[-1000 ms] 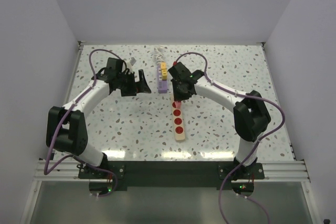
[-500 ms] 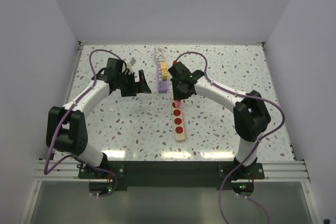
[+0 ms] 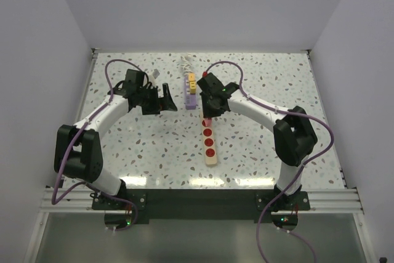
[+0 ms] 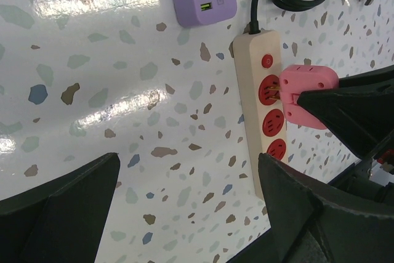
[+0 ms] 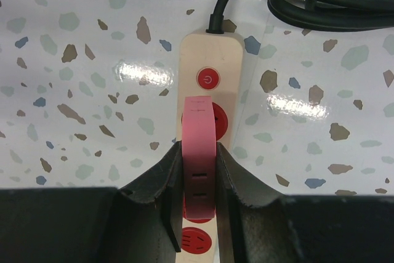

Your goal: Insert the plug

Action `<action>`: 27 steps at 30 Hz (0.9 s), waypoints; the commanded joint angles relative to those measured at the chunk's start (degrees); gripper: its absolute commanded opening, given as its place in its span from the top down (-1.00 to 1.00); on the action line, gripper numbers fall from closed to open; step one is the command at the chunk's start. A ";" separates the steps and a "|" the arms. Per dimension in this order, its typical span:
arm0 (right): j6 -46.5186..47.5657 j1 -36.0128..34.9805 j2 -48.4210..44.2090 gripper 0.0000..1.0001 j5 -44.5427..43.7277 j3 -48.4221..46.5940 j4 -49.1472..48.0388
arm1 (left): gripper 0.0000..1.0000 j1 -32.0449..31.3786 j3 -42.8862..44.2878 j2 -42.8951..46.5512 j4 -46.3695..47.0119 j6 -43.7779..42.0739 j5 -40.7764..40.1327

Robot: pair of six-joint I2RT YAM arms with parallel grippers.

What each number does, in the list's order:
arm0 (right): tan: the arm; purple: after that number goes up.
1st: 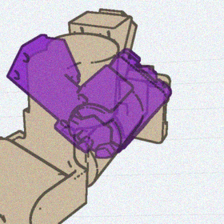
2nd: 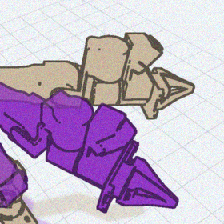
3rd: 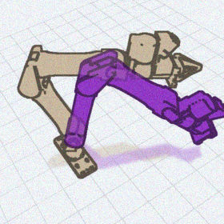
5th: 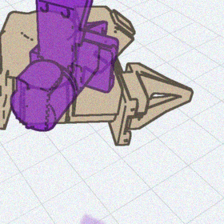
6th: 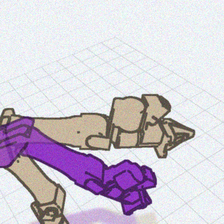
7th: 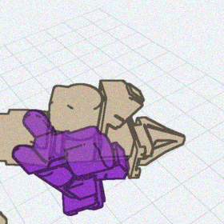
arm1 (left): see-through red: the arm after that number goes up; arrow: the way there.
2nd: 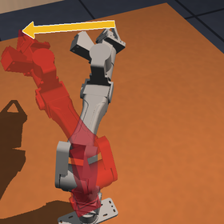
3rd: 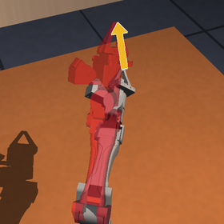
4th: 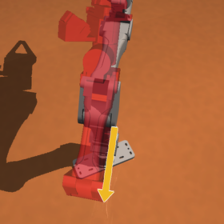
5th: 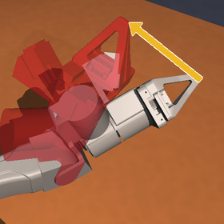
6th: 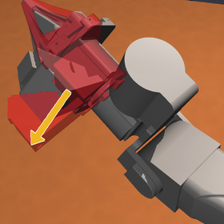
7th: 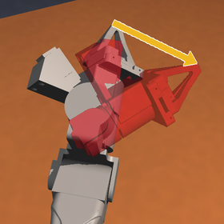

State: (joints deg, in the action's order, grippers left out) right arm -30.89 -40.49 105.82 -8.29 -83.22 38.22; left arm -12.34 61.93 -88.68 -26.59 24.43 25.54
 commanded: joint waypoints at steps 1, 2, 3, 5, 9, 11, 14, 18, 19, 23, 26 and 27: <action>-1.01 -0.47 0.61 1.00 -0.76 0.08 -0.69 | -1.00 0.74 -0.67 0.88 2.68 -0.78 1.44; -1.01 -0.55 0.62 1.00 -0.85 0.08 -0.69 | -1.00 0.74 -0.67 0.79 2.77 -0.87 1.36; -1.01 -0.64 0.62 1.00 -0.85 0.08 -0.51 | -1.00 0.74 -0.76 0.88 2.86 -0.87 1.44; -1.18 -0.82 0.62 1.00 -1.02 0.34 -0.60 | -1.00 0.74 -0.94 0.79 2.86 -0.78 1.44; -1.71 -0.82 0.88 1.00 -0.58 0.95 -1.48 | -1.00 0.82 -1.11 0.88 2.95 -0.87 1.53; -1.97 -0.82 1.14 1.00 -0.41 0.96 -1.57 | -1.00 0.91 -1.20 1.14 2.95 -0.87 1.53; -1.98 -0.91 1.58 1.00 -0.58 0.69 -1.74 | -1.00 1.09 -1.55 1.32 2.95 -0.87 1.44; -1.63 -1.17 1.32 1.00 -2.34 1.21 -1.30 | -1.00 1.26 -1.90 1.41 3.12 -0.87 1.53; -1.54 -1.34 0.80 1.00 -2.86 2.00 -1.65 | -1.00 1.26 -1.90 1.41 3.12 -0.87 1.53; -1.10 -1.96 -0.09 1.00 -3.48 4.03 -3.50 | -1.00 1.35 -1.81 1.15 3.30 -0.87 1.71; -0.66 -3.28 -0.44 1.00 -4.54 5.08 -3.85 | -1.00 1.35 -1.73 1.06 3.21 -0.87 1.71; -0.74 -3.63 -0.44 1.00 -4.45 5.35 -4.11 | -1.00 1.44 -1.73 1.06 3.30 -0.87 1.71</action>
State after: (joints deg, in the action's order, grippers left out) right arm -31.81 -42.50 105.56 -11.42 -80.23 34.28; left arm -11.57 60.10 -88.68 -26.04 24.43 26.06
